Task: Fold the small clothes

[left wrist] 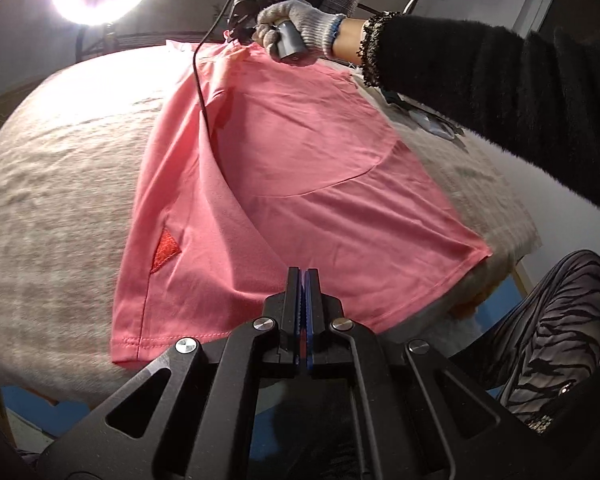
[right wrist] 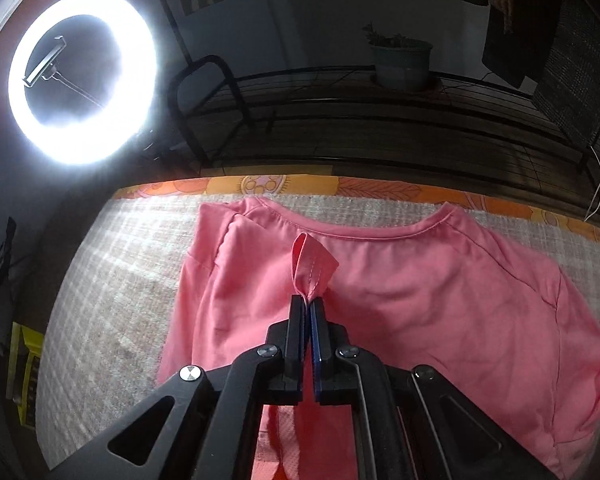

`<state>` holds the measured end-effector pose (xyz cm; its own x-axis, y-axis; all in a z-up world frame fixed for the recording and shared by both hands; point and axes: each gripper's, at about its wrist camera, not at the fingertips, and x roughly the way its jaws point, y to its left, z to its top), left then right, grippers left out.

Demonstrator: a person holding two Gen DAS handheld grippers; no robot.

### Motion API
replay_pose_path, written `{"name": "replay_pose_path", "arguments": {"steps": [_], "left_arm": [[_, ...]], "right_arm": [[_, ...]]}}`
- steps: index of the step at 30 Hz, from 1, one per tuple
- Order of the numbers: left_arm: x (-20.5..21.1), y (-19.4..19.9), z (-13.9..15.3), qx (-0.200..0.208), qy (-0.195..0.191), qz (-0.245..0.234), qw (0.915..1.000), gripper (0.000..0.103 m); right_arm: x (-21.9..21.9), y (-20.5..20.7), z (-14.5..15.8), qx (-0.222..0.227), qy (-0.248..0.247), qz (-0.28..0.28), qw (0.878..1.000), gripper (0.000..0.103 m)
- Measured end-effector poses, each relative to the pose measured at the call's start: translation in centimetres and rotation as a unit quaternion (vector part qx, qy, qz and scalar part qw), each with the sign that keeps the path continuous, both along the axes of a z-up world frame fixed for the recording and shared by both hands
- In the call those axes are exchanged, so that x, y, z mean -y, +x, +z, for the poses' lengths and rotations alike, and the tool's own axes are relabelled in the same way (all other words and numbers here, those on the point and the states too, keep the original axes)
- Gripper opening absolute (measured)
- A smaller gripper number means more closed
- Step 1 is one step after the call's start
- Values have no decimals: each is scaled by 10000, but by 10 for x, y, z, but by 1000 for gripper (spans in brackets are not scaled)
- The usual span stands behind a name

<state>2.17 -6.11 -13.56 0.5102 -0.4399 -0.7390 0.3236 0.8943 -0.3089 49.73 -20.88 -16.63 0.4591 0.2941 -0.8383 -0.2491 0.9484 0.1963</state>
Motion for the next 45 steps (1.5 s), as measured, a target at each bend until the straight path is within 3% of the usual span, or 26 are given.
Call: {"name": "replay_pose_path", "arguments": {"steps": [1,2,4,11,13,20,24,28,31,34,39,43,45], "left_arm": [[4,1,0,-11,-32,-65,10000,0],[7,1,0,-5,-38,-117,9999,0],[17,0,1,32,0,-288,9996,0],[33,-19,14,145,12,-721,9973,2],[28,-29,23,285,5,-740,9968,2],[-14,-63,45,534,-38,-535,9971,2],[-46,-72,52,711,147,-160,9972,2],[-80,-61,38,619,537,292,9962,2],[-100,-44,18,338,790,429,9954,2],[-107,-29,-7,-163,807,379,9959,2],[-108,-26,-16,-344,704,386,9962,2],[-104,-20,-20,-465,557,322,9968,2],[-104,-15,-23,-552,457,293,9970,2]], "right_arm": [[3,1,1,-50,-3,-16,10000,8],[6,0,2,-111,1,-31,9999,27],[14,-7,8,-106,47,-100,9999,45],[72,-63,57,182,497,-202,9984,45],[92,-90,75,236,820,-208,9961,45],[155,-210,145,824,1366,-221,9869,45],[167,-279,163,878,1429,-164,9857,45],[142,-348,138,396,1306,94,9906,44],[106,-388,90,-260,1280,372,9907,42],[64,-415,39,-921,1242,748,9851,40],[14,-431,-14,-1455,852,1106,9795,40],[6,-431,-34,-1716,995,1152,9733,40],[8,-428,-40,-1808,1188,1093,9702,34]]}}
